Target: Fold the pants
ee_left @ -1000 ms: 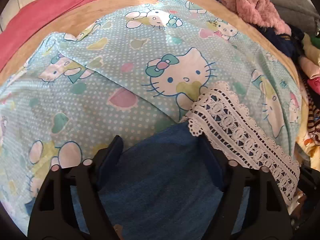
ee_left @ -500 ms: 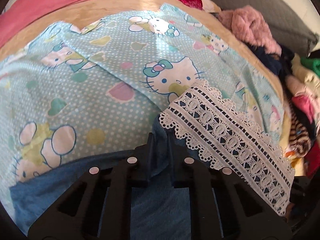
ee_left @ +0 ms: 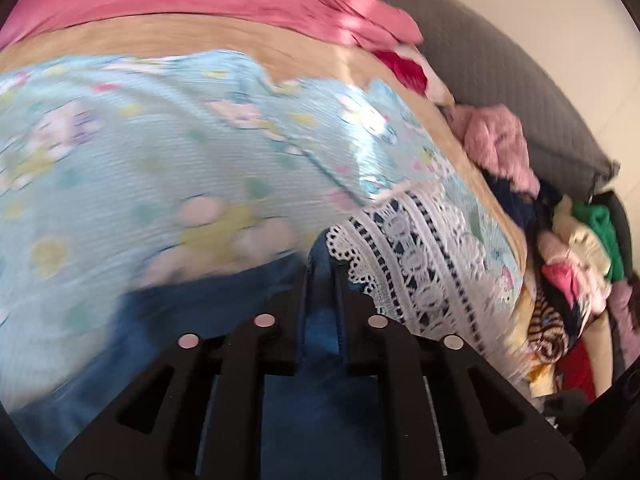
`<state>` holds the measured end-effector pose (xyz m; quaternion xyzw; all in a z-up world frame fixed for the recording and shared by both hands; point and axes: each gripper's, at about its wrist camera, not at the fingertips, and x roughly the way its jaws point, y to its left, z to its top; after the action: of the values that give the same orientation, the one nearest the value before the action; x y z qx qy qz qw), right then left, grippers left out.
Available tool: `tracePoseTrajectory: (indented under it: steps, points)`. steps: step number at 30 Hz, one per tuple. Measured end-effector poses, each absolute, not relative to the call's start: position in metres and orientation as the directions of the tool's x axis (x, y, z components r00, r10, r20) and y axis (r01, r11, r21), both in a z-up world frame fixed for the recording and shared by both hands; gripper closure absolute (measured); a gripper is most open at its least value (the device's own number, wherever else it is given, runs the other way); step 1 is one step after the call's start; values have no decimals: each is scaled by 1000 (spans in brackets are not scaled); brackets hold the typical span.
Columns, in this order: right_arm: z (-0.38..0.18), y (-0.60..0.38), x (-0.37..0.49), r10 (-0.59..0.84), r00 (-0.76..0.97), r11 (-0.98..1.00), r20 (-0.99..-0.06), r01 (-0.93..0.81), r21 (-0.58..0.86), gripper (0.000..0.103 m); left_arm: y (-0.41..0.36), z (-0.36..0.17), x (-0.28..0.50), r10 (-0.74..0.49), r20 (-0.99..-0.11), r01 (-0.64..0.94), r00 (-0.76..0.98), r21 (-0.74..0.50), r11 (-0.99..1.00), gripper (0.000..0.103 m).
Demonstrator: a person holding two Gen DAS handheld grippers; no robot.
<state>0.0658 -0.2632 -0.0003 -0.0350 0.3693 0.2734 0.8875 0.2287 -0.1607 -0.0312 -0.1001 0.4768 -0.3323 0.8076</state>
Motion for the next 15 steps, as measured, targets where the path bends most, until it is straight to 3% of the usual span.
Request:
tracePoseTrajectory:
  steps: [5, 9, 11, 15]
  points:
    - [-34, -209, 66, 435, 501, 805, -748, -589, 74, 76, -79, -30, 214, -563, -711, 280, 421, -489, 826, 87]
    - [-45, -189, 57, 419, 476, 780, -773, -625, 38, 76, -37, -28, 199, -546, -686, 221, 480, -508, 832, 85]
    - [-44, -185, 53, 399, 494, 774, -773, -633, -5, 76, -27, -29, 196, -590, -649, 215, 480, -565, 797, 74]
    - [-38, -186, 45, 394, 498, 778, -773, -628, -8, 76, -34, -36, 196, -643, -624, 228, 444, -615, 755, 63]
